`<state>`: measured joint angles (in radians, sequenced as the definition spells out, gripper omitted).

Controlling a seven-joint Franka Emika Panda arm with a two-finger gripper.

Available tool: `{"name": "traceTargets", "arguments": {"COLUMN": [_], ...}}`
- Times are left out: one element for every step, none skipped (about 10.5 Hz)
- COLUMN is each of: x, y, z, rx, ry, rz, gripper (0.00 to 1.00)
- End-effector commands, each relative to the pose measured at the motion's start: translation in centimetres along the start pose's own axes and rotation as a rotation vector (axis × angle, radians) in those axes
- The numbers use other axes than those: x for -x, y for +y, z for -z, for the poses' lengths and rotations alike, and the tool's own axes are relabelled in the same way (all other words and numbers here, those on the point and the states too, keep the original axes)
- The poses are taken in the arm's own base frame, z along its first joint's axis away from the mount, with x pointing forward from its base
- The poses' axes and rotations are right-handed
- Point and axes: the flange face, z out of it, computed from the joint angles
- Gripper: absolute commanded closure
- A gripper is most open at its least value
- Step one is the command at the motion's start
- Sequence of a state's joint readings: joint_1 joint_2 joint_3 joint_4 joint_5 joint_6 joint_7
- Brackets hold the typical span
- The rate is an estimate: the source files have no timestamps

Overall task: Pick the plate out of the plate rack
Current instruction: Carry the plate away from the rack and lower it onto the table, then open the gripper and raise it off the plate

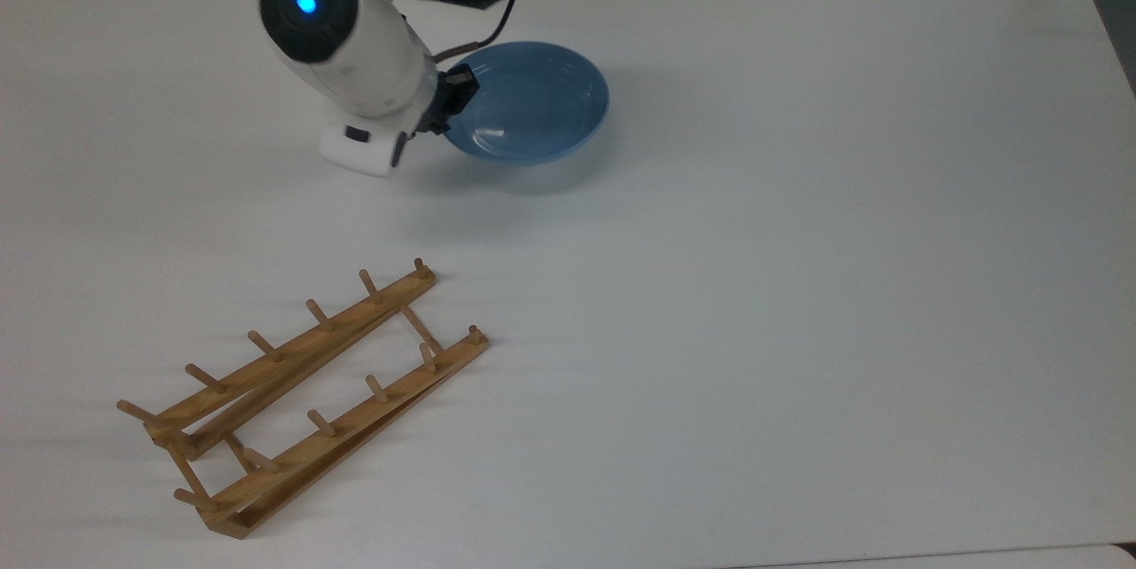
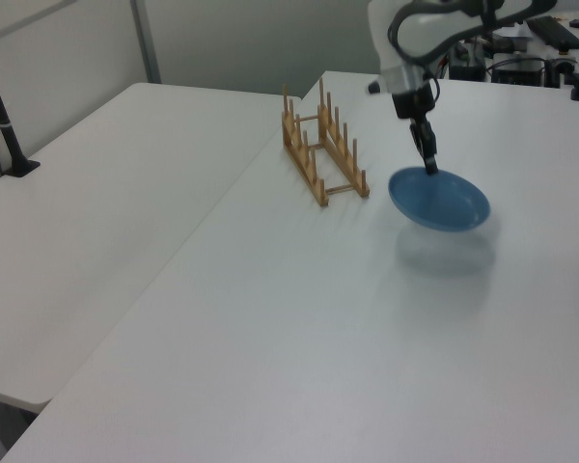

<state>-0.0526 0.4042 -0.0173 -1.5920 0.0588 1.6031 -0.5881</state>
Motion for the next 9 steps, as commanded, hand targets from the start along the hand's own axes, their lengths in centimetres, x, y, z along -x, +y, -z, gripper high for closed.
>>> {"name": "traceTargets", "arguments": {"x": [-2.3,-2.8,-3.4,-3.7,-3.5,-3.6,-3.3,-2.7,-1.6], "y": [-2.1,-2.1,-2.6,-2.8,-2.8,-3.1,-3.7,-4.7,-5.6], "z": [-5.0,-6.2,-6.9,-6.9,-5.9,-4.9,-3.1,-0.7,2.1], "rx": [-0.054,-0.061,-0.057,-0.031,-0.001,0.039,0.109,0.178,0.212], "ry": [-0.123,-0.142,-0.157,-0.168,-0.161,-0.154,-0.145,-0.122,-0.072], "rz": [0.072,0.073,0.078,0.076,0.027,-0.061,-0.145,-0.193,-0.236], "gripper": [1.0,1.0,1.0,0.85,0.57,0.18,0.0,0.0,0.0]}}
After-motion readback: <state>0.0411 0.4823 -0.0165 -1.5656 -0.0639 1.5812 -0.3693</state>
